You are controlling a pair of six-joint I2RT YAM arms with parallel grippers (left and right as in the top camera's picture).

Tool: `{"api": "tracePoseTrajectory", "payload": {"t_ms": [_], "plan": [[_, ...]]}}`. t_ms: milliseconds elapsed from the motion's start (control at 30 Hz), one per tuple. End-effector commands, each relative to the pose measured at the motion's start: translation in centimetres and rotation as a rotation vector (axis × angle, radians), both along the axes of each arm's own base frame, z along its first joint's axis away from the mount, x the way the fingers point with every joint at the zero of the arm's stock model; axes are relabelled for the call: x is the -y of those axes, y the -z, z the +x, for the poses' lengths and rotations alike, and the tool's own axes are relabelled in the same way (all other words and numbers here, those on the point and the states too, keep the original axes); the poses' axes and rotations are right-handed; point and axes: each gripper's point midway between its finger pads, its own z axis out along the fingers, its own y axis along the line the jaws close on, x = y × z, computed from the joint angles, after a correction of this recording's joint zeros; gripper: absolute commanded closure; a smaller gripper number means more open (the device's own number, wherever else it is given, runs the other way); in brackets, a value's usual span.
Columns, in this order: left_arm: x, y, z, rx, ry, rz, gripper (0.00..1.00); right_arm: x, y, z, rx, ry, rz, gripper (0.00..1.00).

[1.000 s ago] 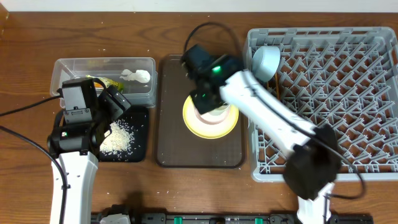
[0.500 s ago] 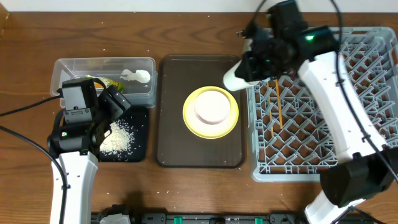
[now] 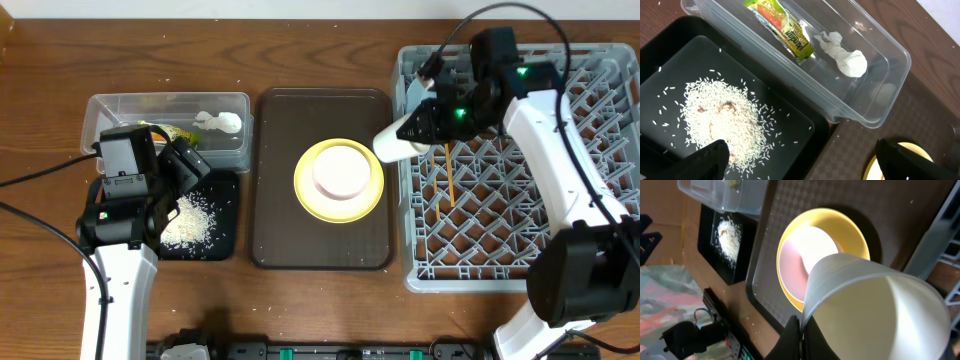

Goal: Sort waste into correct bins and load items into the dishwasher rack
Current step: 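Carry the white cup into the dish rack and release it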

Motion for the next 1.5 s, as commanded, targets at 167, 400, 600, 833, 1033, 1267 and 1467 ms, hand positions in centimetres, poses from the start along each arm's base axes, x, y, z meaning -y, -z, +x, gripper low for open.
{"api": "tracePoseTrajectory", "payload": {"t_ms": [167,400,600,833,1033,1267,1467], "plan": [[-0.3,-0.4,0.1,0.007,-0.017,0.005,0.04,2.2,2.4,0.1,-0.034,0.058,0.065,0.99],[-0.3,-0.4,0.1,0.007,-0.017,0.005,0.04,4.3,4.0,0.2,-0.04,0.094,0.019,0.99],[-0.3,-0.4,0.1,0.007,-0.017,0.005,0.04,6.9,5.6,0.2,-0.06,0.149,-0.072,0.99],[-0.3,-0.4,0.1,0.007,-0.017,0.005,0.04,8.4,6.6,0.3,-0.06,0.172,-0.16,0.99],[-0.3,-0.4,0.1,0.007,-0.017,0.005,0.04,8.5,6.7,0.2,-0.052,0.159,-0.169,0.99],[-0.3,-0.4,0.1,0.007,-0.017,0.005,0.04,9.2,7.3,-0.7,-0.094,0.164,-0.222,0.99],[-0.3,-0.4,0.1,0.007,-0.017,0.005,0.04,9.8,7.8,-2.0,-0.151,0.163,-0.268,0.86]]}}
